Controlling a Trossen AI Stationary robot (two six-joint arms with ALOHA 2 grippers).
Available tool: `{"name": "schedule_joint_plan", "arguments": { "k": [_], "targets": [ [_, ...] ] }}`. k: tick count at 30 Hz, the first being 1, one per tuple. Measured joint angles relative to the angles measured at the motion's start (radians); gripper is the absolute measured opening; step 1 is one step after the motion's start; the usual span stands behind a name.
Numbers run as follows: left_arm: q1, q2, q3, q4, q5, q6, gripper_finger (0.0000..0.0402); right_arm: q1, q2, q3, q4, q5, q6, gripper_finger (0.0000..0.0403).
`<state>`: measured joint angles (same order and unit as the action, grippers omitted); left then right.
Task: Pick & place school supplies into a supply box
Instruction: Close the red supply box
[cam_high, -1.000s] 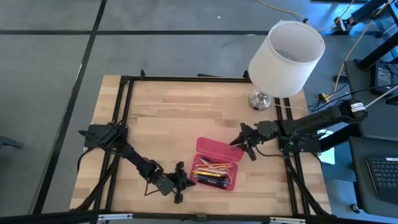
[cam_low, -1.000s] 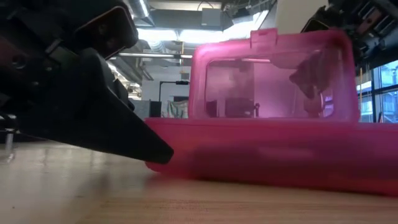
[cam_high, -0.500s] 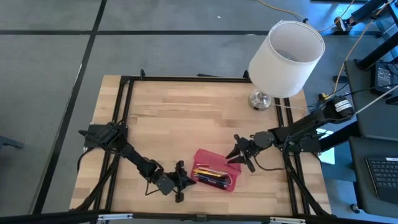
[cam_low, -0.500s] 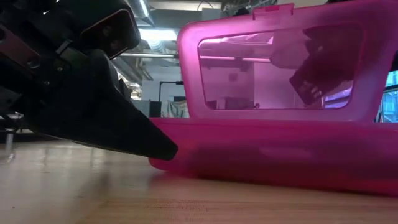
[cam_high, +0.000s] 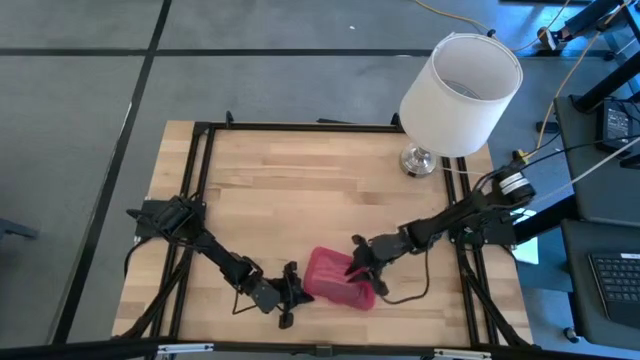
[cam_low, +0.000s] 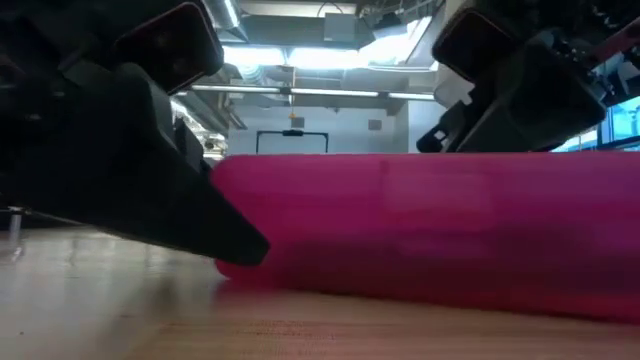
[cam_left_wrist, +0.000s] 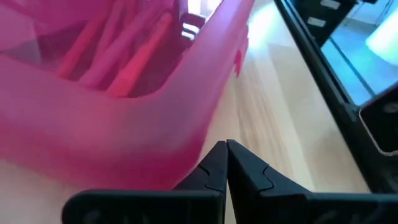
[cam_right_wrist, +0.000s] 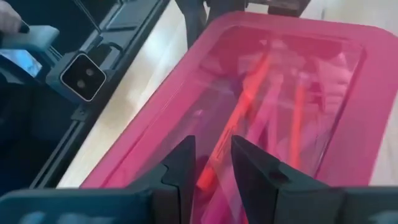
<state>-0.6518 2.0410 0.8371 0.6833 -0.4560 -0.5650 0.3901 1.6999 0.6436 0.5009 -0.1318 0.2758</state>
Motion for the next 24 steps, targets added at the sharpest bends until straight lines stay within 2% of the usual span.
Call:
{"name": "schedule_joint_plan", "arguments": {
  "k": [4, 10, 13, 15, 22, 24],
  "targets": [
    [0.0, -0.003, 0.0, -0.005, 0.028, -0.023, 0.0003, 0.008, 0.042, 0.077, -0.088, 0.0, -0.023, 0.0108],
    [-0.01, -0.013, 0.0, -0.005, 0.242, -0.091, 0.0003, 0.014, 0.055, 0.151, -0.255, 0.006, -0.09, 0.0108],
    [-0.033, -0.047, -0.001, -0.025, 0.265, -0.09, 0.0001, 0.015, 0.053, 0.153, -0.288, 0.006, -0.123, 0.0108],
    [-0.043, -0.095, -0.001, -0.036, 0.216, -0.052, 0.0002, 0.015, 0.053, 0.152, -0.291, 0.003, -0.133, 0.0108],
    [-0.027, -0.258, 0.0, -0.12, -0.142, 0.177, 0.0002, 0.017, 0.054, 0.15, -0.287, 0.002, -0.15, 0.0108],
    [-0.011, -0.283, 0.001, -0.173, -0.196, 0.202, 0.0002, 0.019, 0.055, 0.15, -0.285, 0.003, -0.15, 0.0108]
  ]
}}
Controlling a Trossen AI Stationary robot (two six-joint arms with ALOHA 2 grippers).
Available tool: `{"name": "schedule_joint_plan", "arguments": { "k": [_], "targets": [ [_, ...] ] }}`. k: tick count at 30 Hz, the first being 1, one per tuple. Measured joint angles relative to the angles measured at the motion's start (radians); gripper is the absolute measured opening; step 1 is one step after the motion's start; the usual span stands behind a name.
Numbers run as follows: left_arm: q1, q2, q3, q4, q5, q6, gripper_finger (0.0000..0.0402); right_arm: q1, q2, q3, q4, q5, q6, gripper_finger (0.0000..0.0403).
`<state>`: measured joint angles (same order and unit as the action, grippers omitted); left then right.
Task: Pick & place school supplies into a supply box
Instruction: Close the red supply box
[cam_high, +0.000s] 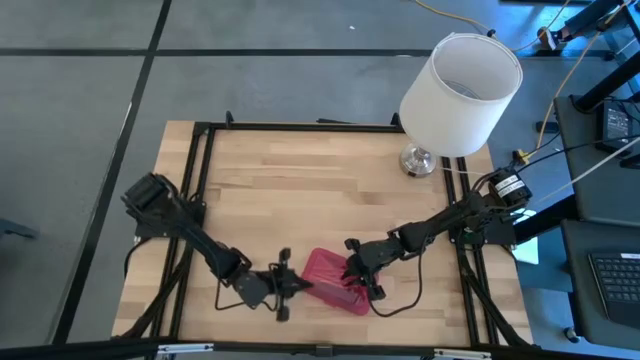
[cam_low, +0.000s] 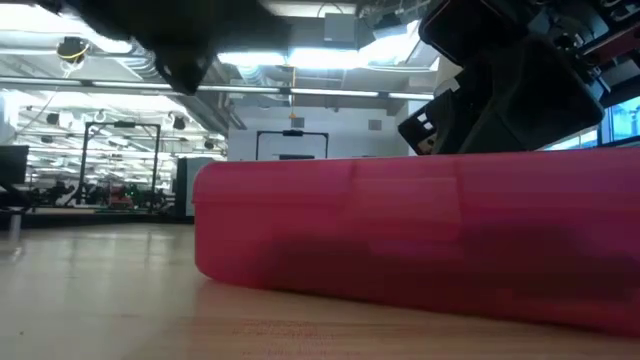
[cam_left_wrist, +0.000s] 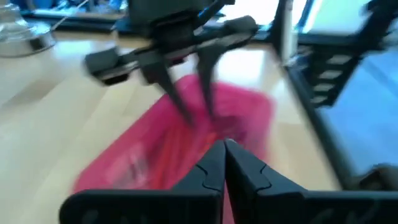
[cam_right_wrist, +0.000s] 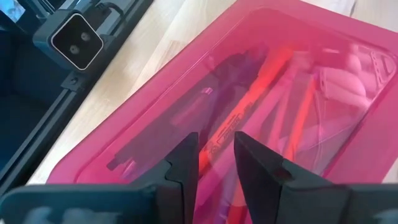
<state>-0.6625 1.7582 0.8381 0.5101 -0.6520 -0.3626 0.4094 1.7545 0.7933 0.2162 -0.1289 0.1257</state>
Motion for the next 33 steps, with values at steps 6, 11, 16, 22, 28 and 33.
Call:
{"name": "schedule_joint_plan", "arguments": {
  "k": [6, 11, 16, 22, 28, 33],
  "targets": [
    [0.078, 0.002, -0.001, -0.086, 0.107, 0.002, 0.0002, 0.002, 0.001, -0.001, 0.003, 0.002, 0.0, 0.0108],
    [0.125, 0.017, -0.002, -0.12, 0.248, -0.019, 0.0002, 0.003, 0.001, -0.002, 0.003, 0.001, 0.001, 0.0108],
    [0.14, 0.018, -0.001, -0.137, 0.282, -0.032, 0.0002, 0.003, 0.001, -0.002, 0.001, 0.0, 0.001, 0.0108],
    [0.156, 0.017, 0.0, -0.23, 0.318, -0.101, 0.0002, 0.003, 0.002, -0.002, 0.001, 0.0, 0.0, 0.0108],
    [0.155, 0.016, 0.001, -0.242, 0.371, -0.176, 0.0002, 0.003, 0.002, -0.002, 0.001, 0.002, 0.002, 0.0108],
    [0.124, 0.016, 0.001, -0.244, 0.397, -0.268, 0.0001, -0.01, 0.002, -0.002, 0.001, -0.005, 0.023, 0.0108]
  ]
}}
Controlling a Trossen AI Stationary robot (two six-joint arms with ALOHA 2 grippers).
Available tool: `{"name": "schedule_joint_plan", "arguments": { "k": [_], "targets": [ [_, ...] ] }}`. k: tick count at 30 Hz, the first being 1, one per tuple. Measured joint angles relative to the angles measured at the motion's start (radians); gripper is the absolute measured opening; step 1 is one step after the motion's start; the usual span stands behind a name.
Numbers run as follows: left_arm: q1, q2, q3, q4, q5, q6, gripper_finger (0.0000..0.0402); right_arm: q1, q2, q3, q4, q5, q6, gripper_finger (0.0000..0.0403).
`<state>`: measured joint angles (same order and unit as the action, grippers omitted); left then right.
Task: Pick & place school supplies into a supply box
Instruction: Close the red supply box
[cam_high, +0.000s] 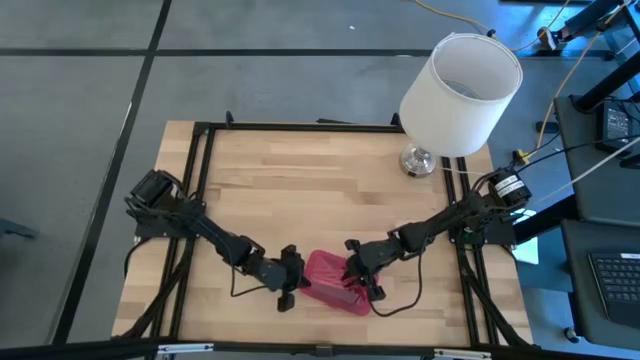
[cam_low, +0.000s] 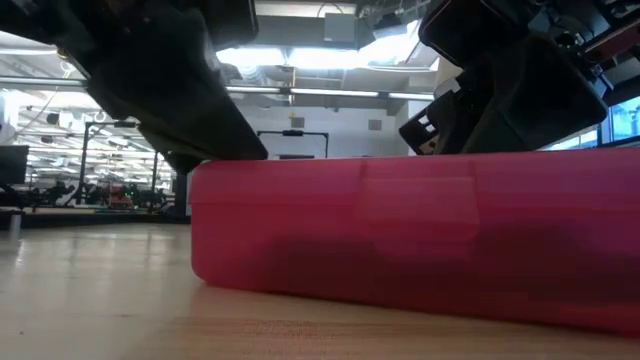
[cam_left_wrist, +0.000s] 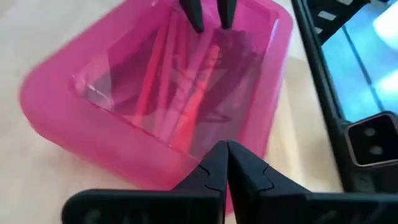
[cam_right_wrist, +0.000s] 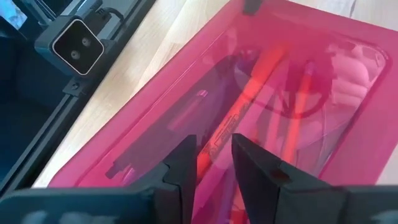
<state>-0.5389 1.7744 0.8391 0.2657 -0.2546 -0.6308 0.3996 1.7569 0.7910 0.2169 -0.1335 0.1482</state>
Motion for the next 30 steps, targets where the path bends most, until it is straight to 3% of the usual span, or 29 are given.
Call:
{"name": "schedule_joint_plan", "arguments": {
  "k": [9, 19, 30],
  "targets": [
    [-0.062, 0.028, 0.002, 0.017, -0.108, -0.095, 0.0002, -0.016, -0.002, 0.003, -0.043, 0.005, -0.124, 0.0108],
    [-0.063, 0.122, 0.0, 0.202, -0.086, -0.116, 0.0001, -0.034, -0.008, 0.005, -0.11, -0.019, -0.471, 0.0108],
    [-0.063, 0.124, -0.001, 0.206, -0.087, -0.116, 0.0002, -0.041, -0.008, 0.005, -0.11, -0.041, -0.544, 0.0108]
  ]
}}
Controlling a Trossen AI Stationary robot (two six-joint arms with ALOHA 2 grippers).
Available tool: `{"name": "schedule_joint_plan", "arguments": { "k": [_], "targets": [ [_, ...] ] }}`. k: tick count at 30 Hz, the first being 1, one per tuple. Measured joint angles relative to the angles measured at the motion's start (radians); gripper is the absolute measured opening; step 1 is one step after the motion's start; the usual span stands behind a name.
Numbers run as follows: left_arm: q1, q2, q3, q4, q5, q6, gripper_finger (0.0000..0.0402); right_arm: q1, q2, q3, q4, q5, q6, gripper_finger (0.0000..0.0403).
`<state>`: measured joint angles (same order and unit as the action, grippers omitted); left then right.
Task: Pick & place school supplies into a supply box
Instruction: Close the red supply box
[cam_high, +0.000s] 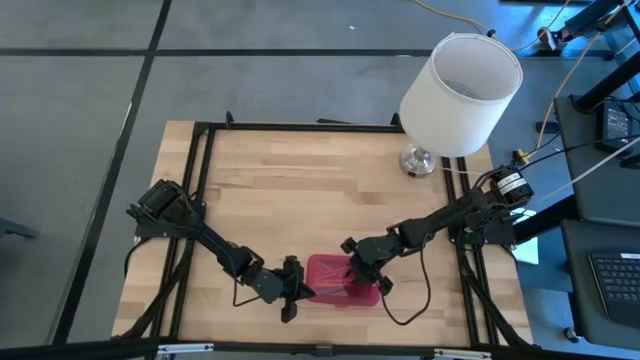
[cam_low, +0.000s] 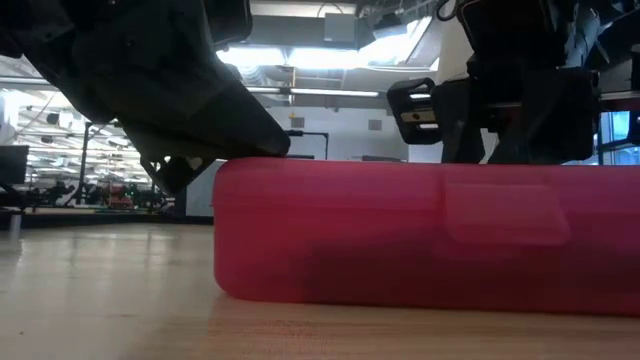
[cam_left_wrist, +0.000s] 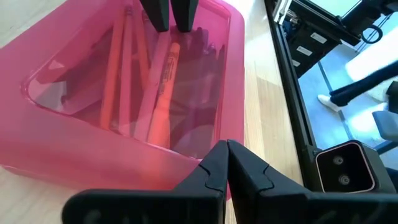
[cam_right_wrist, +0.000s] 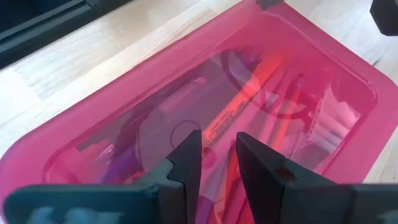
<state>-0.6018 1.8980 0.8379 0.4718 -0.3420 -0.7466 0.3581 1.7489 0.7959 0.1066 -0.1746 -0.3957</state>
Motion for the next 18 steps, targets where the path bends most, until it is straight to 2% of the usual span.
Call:
{"name": "schedule_joint_plan", "arguments": {
  "k": [18],
  "targets": [
    [-0.002, -0.003, -0.001, 0.049, 0.019, 0.027, 0.0002, -0.002, -0.006, -0.001, 0.004, -0.023, -0.028, 0.0108]
  ]
}}
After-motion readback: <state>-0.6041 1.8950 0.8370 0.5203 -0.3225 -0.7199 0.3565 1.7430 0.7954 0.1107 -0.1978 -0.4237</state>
